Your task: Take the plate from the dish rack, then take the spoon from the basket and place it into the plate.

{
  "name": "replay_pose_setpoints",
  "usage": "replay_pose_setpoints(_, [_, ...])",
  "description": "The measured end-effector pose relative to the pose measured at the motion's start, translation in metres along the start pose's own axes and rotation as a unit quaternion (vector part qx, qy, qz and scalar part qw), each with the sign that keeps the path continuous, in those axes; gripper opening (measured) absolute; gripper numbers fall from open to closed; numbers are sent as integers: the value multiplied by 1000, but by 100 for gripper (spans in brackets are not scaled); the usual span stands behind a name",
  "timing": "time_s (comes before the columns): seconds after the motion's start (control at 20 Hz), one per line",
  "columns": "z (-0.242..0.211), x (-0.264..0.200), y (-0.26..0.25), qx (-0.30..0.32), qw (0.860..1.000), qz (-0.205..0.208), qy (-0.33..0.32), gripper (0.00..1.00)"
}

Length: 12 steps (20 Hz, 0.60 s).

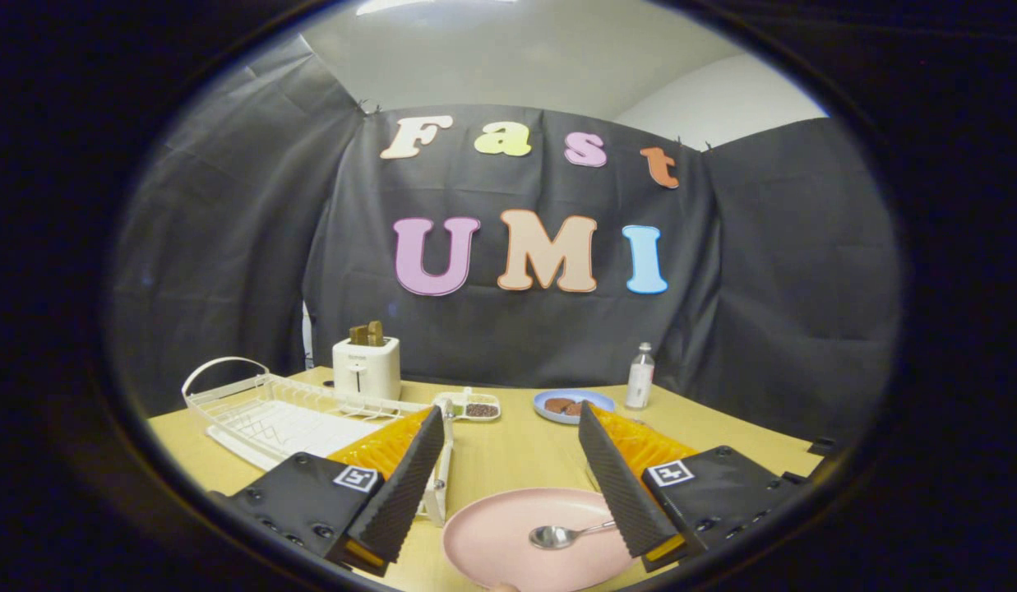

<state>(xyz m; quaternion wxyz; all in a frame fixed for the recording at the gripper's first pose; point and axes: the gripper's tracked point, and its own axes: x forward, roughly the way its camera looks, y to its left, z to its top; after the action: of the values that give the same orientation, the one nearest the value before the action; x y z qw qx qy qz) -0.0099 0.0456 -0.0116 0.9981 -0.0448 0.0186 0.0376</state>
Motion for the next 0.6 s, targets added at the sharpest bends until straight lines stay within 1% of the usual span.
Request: replay_pose_setpoints(0.6, [-5,0,-8,9,1000,-13,9,100])
